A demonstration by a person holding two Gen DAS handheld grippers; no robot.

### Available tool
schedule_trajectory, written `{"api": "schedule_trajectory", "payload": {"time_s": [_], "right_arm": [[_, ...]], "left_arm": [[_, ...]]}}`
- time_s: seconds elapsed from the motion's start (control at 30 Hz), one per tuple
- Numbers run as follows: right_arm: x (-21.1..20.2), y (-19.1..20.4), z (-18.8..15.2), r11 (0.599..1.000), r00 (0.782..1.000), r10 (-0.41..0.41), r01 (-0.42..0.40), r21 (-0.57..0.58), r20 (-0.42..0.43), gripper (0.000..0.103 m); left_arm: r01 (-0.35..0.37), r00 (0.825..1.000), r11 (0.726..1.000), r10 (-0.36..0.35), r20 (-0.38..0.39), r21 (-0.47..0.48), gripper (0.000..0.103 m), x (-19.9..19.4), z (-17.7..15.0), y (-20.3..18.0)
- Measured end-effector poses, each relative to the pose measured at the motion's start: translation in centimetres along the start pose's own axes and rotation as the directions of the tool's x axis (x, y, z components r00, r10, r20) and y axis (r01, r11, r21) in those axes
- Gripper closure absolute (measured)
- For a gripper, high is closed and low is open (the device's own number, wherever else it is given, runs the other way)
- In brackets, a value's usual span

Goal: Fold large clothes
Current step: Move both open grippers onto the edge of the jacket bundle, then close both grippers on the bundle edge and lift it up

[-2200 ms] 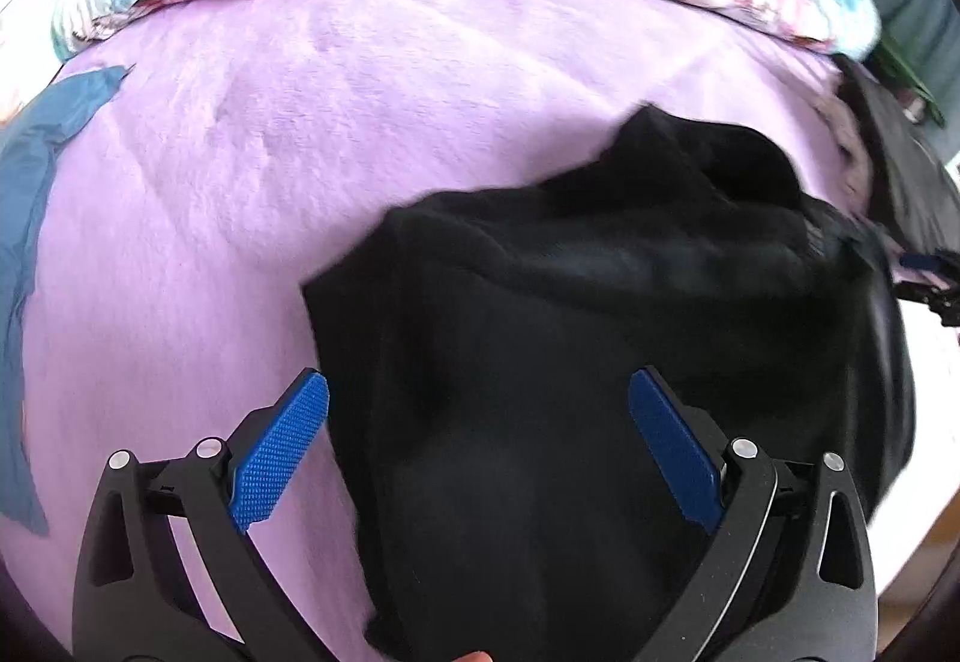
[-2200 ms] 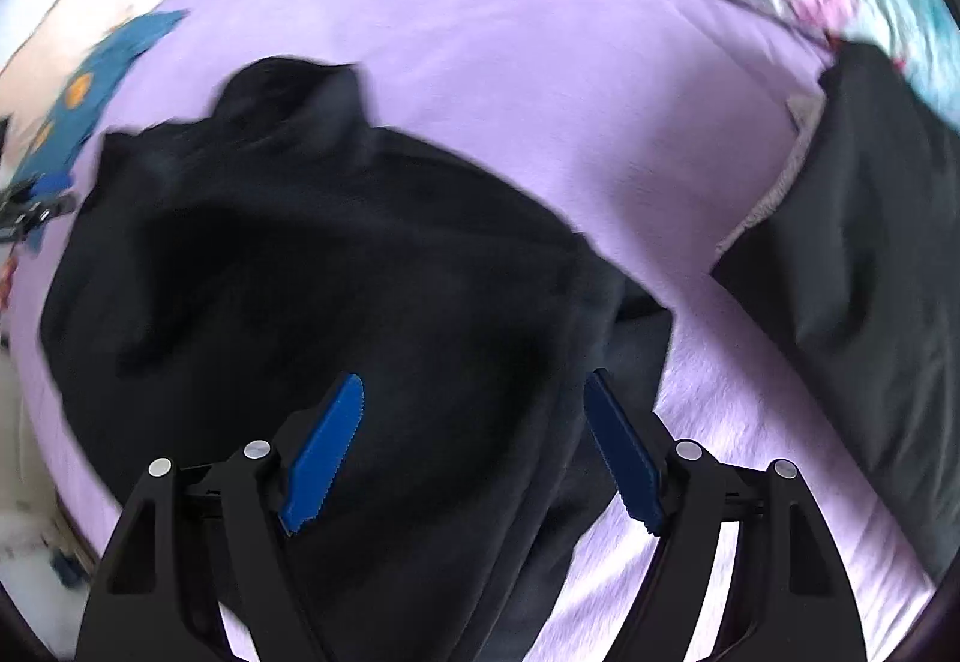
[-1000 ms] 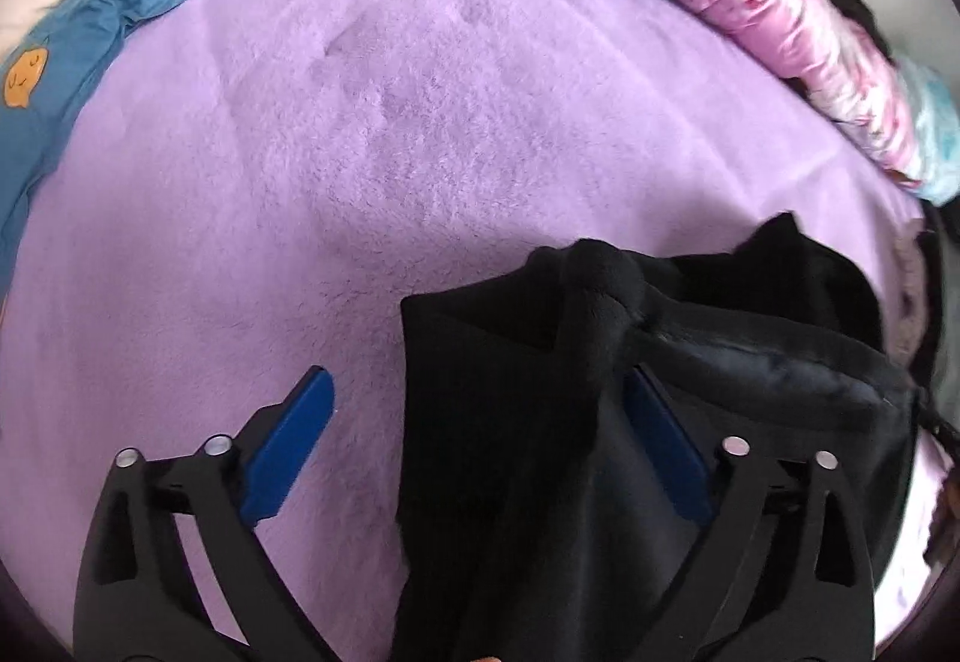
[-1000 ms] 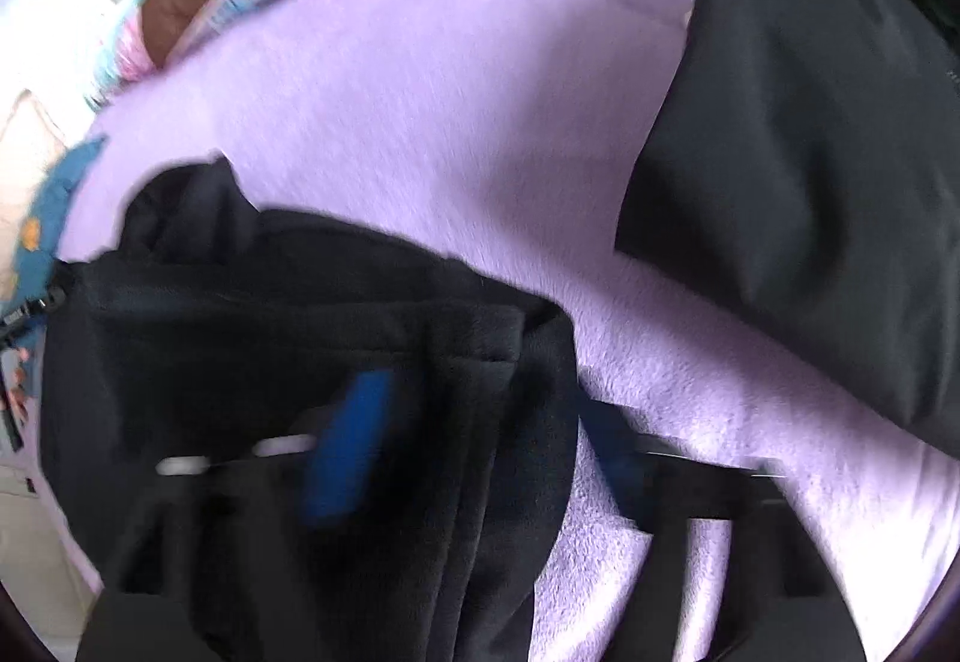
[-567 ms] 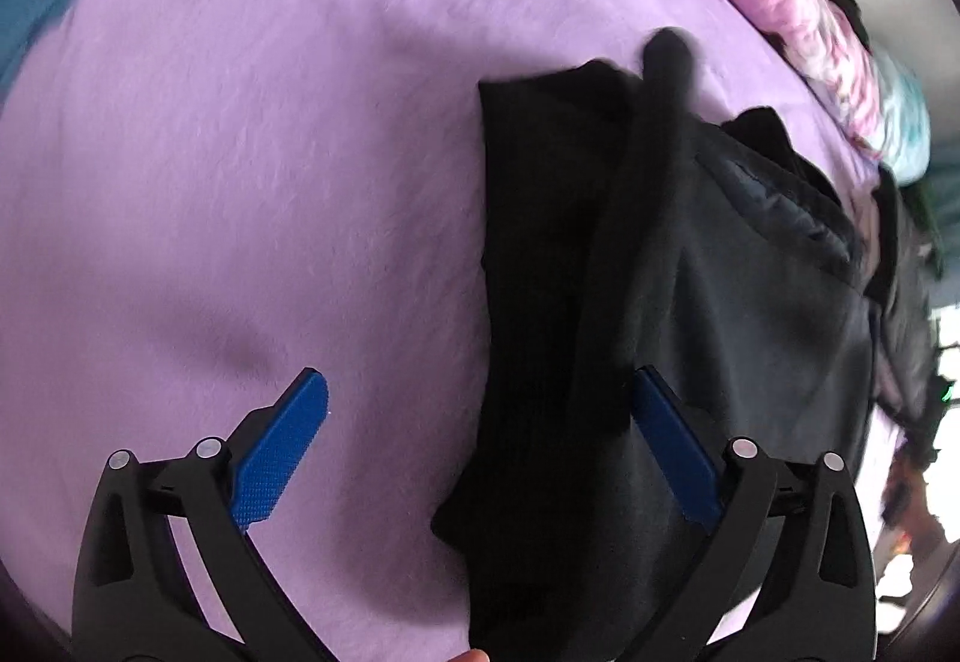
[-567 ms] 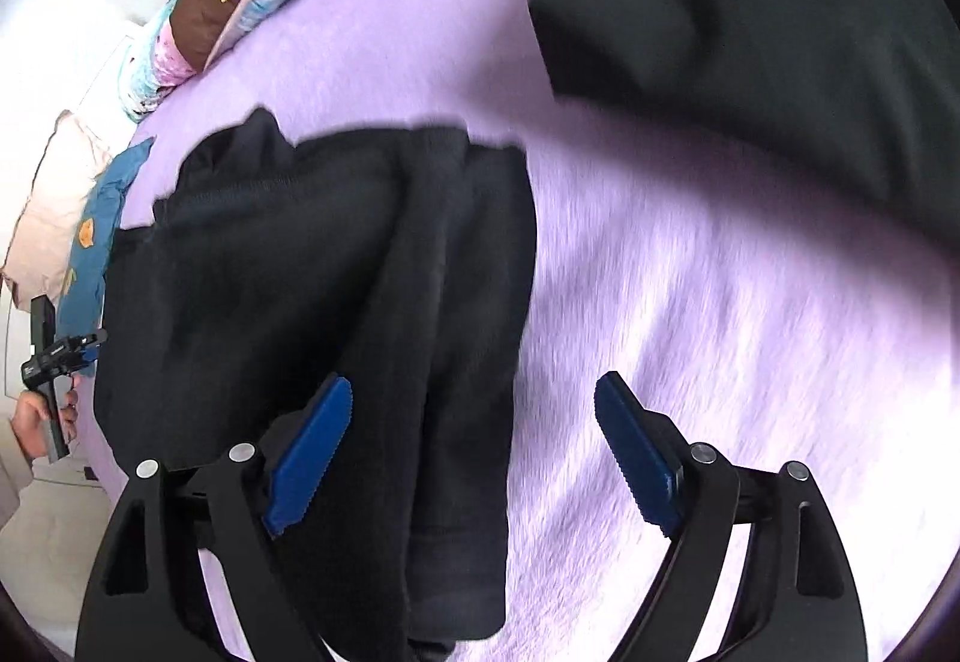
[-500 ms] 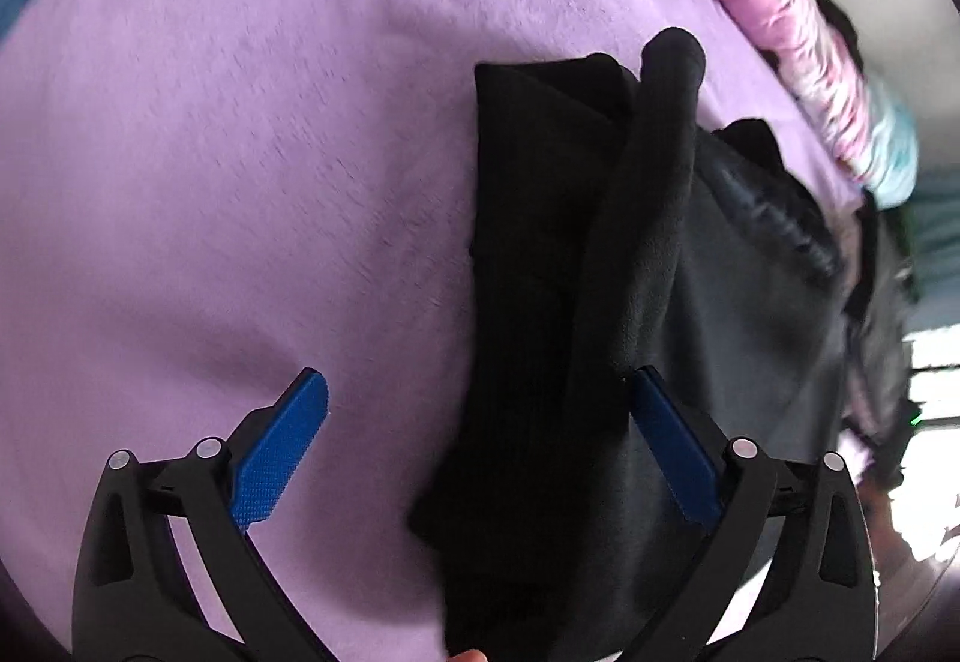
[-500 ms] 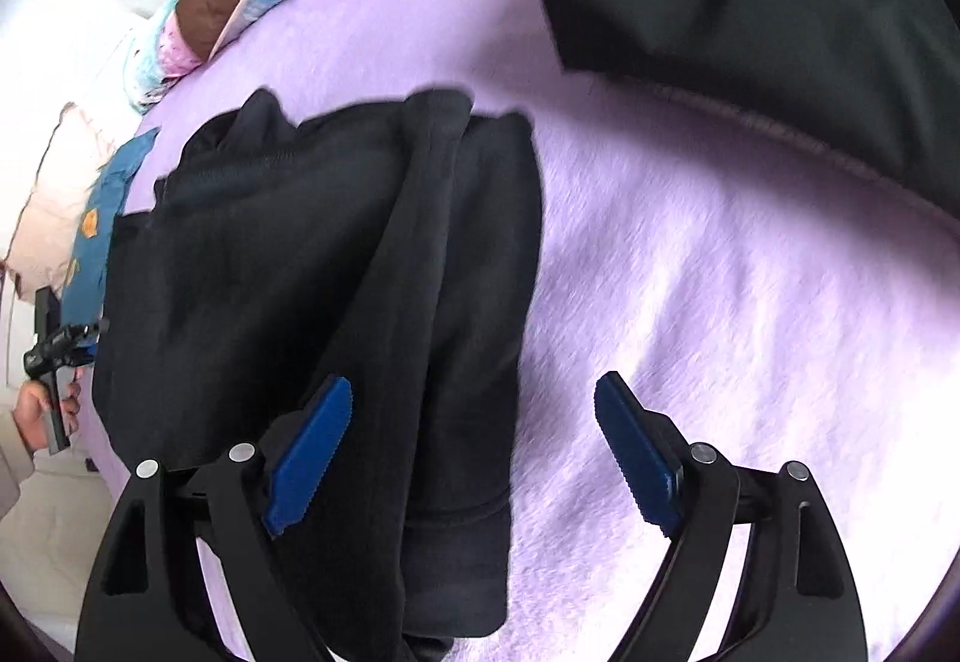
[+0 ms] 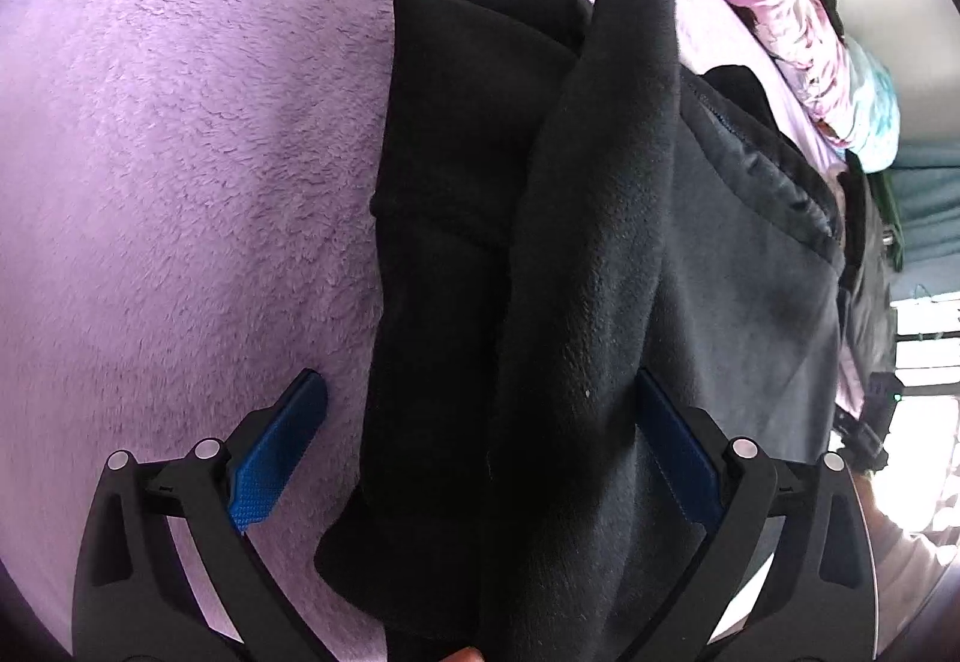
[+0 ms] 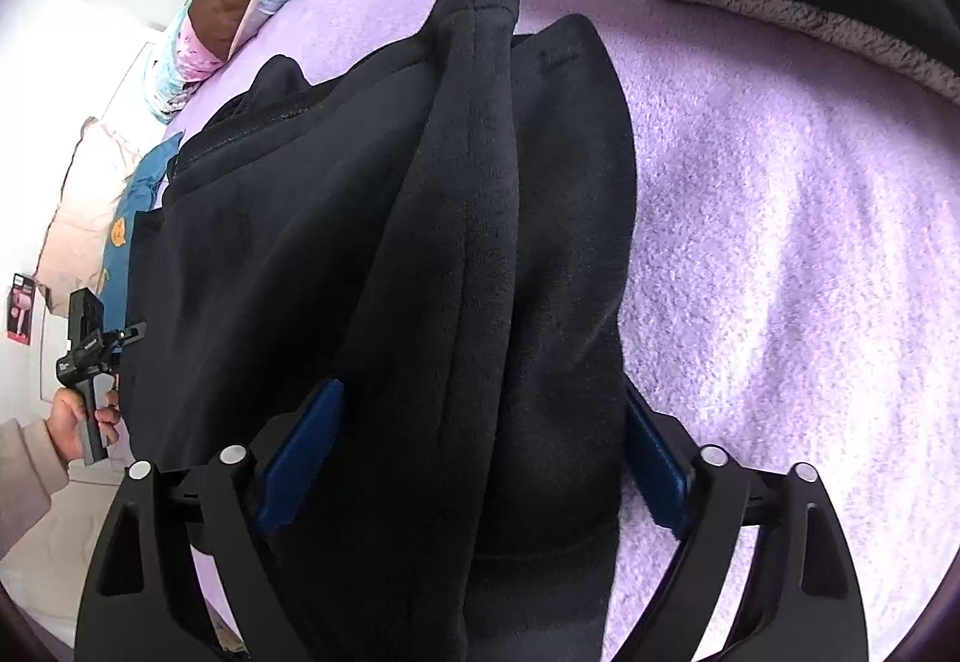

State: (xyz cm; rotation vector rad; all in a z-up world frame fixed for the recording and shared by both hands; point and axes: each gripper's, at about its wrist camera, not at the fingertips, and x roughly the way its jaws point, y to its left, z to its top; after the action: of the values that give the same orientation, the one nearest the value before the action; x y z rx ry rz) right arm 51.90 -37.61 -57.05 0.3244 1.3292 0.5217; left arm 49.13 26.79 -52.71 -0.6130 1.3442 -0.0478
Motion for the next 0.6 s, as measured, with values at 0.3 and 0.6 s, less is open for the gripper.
{"api": "schedule_trajectory", "payload": {"time_s": [0.3, 0.6], "right_arm": [[1.7, 0.9, 0.3, 0.996, 0.996, 0.084, -0.084, -0.008, 0.035, 0.005], [3.3, 4.1, 0.2, 0.970, 0.974, 0.226, -0.226, -0.087, -0.009, 0.005]], "left_arm": [[0.048, 0.999, 0.999, -0.048, -0.004, 0.021, 0.006, 1.0, 0.9, 0.5], [0.217, 0.975, 0.966, -0.207, -0.083, 0.140, 0.006, 3.1, 0.5, -3.6]]}}
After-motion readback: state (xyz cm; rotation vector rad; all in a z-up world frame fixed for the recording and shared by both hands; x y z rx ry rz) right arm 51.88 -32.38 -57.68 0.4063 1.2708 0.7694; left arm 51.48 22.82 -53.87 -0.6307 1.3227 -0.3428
